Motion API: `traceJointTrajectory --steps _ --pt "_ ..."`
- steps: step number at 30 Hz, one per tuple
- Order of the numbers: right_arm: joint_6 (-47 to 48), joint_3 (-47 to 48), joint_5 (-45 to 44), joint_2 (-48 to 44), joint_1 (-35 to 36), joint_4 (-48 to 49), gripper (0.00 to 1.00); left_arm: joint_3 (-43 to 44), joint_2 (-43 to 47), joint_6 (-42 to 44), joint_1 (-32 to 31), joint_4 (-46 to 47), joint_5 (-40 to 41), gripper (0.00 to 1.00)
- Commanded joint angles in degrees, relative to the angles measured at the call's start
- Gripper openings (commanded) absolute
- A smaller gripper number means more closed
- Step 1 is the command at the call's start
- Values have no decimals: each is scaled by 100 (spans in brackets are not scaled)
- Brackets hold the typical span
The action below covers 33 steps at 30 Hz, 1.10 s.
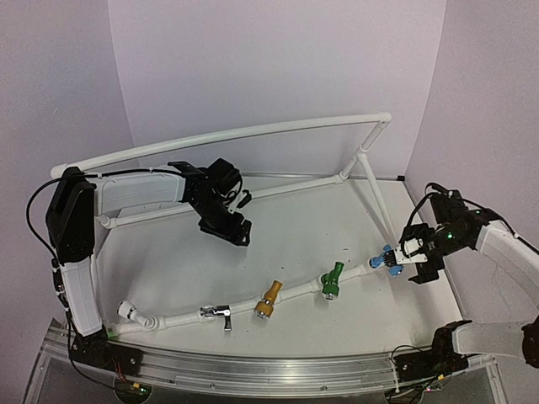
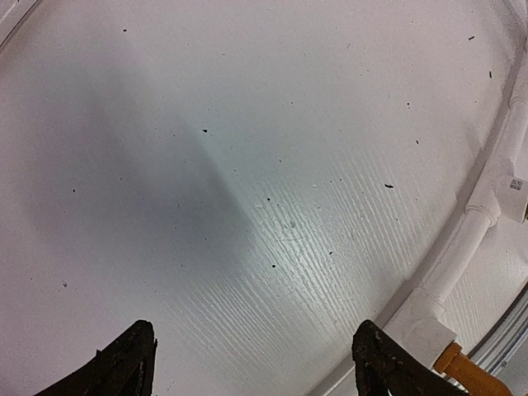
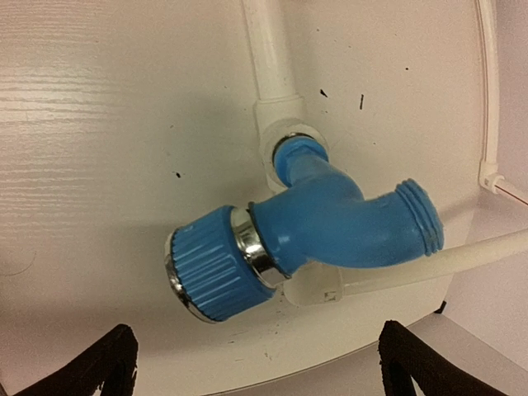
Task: Install the water faucets
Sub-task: Screw the water faucet onto the adaptor.
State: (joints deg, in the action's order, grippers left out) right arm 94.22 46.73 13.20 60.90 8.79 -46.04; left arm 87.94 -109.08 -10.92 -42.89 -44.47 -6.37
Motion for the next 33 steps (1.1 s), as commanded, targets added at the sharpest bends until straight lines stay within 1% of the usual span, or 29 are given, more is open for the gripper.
traceJointTrajectory --steps 1,6,8,10,12,14,16,19,21,24,25,27,28,31,33 --pt "-288 812 464 413 34 -1084 96 102 54 22 36 69 -28 82" --pt "-428 1698 1110 727 35 -1998 96 117 31 -15 36 75 -83 82" --pt "-355 2014 1276 859 35 -2420 96 113 34 -6 36 69 -76 82" --pt "-86 2192 1278 882 31 -2726 96 109 52 10 36 75 -59 83" --pt "323 2071 1119 642 35 -2681 95 93 70 11 36 83 -58 83" --pt "581 1802 973 343 35 -2258 94 90 58 11 37 92 -90 83" --pt "785 1626 881 29 35 -2002 90 101 50 -5 37 69 -109 83" --pt "874 1504 582 -109 58 -2079 83 82 83 -16 39 64 -96 83" --pt "787 1309 113 -52 61 -2060 76 61 107 -16 36 75 -86 83" --pt "383 768 -613 115 61 -1381 58 56 104 -24 34 99 -105 83" --pt "268 681 -749 219 61 -1253 50 64 96 -24 35 104 -116 83" --pt "62 609 -755 465 58 -1125 36 101 77 -21 36 82 -127 83" --pt "-45 580 -711 551 58 -1029 31 115 73 -18 36 72 -123 83" --pt "-166 338 -611 593 57 -418 27 139 79 10 36 40 -103 83" --pt "-111 109 -482 468 57 -110 21 123 100 12 40 43 -80 83"
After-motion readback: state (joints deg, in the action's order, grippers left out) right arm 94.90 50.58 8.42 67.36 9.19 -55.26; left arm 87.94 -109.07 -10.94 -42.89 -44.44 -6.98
